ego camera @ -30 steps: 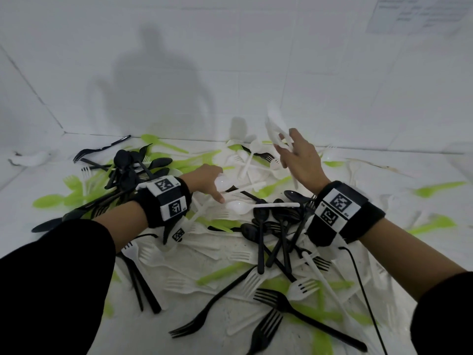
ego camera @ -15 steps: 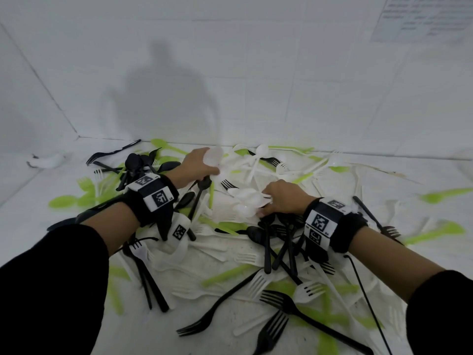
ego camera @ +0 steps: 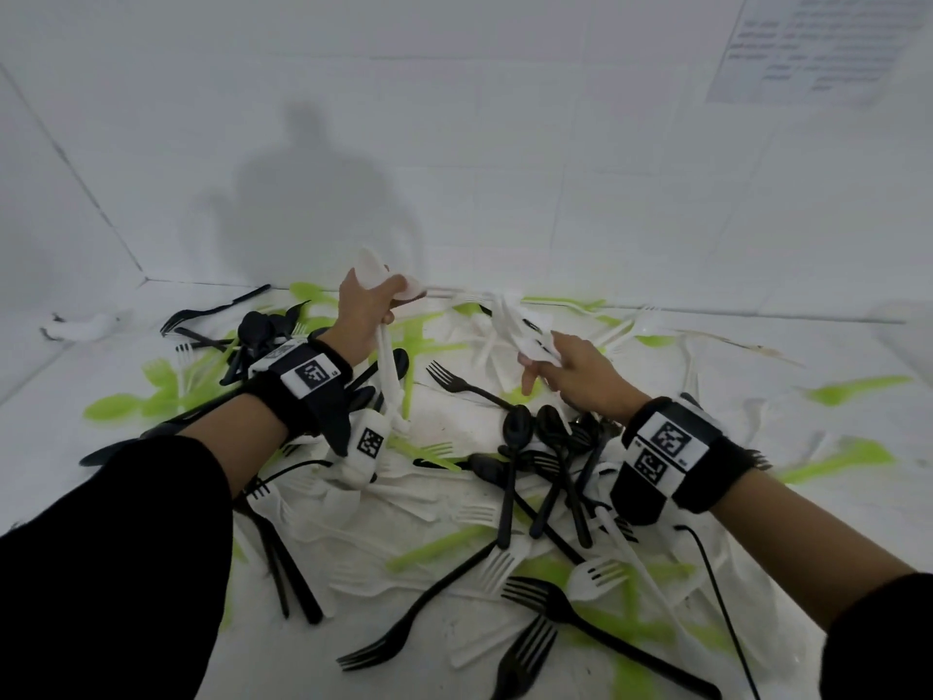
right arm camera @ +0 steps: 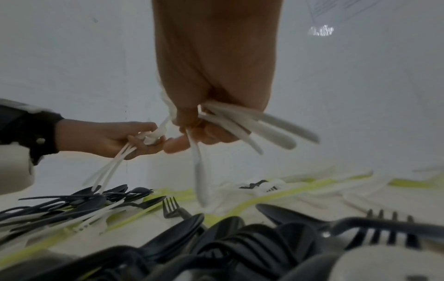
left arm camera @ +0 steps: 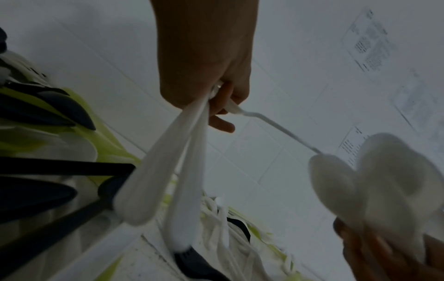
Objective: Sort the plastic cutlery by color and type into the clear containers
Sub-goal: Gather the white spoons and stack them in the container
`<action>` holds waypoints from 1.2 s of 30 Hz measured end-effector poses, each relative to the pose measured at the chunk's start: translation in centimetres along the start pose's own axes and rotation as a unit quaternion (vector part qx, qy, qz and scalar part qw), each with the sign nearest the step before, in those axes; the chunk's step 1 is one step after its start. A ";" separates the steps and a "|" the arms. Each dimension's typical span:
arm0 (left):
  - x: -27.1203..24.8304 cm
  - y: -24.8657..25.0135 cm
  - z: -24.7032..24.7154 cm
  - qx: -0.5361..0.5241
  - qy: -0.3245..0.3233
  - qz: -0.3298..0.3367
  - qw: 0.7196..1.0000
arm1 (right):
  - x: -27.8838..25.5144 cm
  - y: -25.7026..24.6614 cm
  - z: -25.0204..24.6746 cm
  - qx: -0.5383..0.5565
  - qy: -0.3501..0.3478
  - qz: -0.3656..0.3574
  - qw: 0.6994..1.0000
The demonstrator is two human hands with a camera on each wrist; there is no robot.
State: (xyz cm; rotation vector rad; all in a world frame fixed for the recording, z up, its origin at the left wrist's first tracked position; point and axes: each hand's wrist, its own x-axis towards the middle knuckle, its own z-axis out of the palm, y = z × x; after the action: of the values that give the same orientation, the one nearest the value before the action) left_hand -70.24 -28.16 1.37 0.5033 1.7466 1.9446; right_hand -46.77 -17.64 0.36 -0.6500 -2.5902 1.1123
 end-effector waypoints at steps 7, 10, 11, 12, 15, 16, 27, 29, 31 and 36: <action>-0.8 -0.1 1.6 0.099 -0.025 0.023 0.994 | -0.5 -1.4 -1.1 0.234 0.219 -0.023 0.947; -2.0 -0.2 2.2 0.181 -0.086 0.044 0.979 | -0.6 -2.7 -1.4 0.207 0.259 -0.013 0.943; -2.5 -0.2 2.4 0.202 -0.114 0.052 0.971 | -0.6 -3.1 -1.3 0.181 0.251 -0.007 0.951; -3.0 -0.2 2.6 0.208 -0.142 0.062 0.966 | -0.7 -3.5 -1.1 0.159 0.235 -0.002 0.959; -4.7 -0.2 3.2 0.157 -0.196 0.058 0.966 | -0.4 -4.0 0.1 0.120 0.167 0.036 0.978; -5.2 -0.3 3.4 0.137 -0.201 0.049 0.969 | -0.4 -4.3 0.6 0.122 0.132 0.062 0.982; -8.1 -1.0 3.0 0.000 -0.148 -0.031 0.989 | -1.0 -5.4 2.4 0.236 0.117 0.086 0.961; -8.2 -0.9 2.9 -0.032 -0.138 -0.028 0.989 | -1.2 -5.8 2.7 0.256 0.119 0.069 0.957; -8.6 -0.6 2.9 -0.070 -0.132 -0.033 0.988 | -1.3 -6.2 3.1 0.264 0.111 0.067 0.956; -9.6 -0.5 3.1 -0.097 -0.172 -0.074 0.978 | -1.5 -6.6 4.3 0.256 0.071 0.069 0.962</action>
State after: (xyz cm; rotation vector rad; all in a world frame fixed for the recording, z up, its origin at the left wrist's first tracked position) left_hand -60.53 -31.07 1.67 0.5818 1.3252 1.7773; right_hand -49.12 -25.02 2.22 -0.7509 -2.0332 1.6300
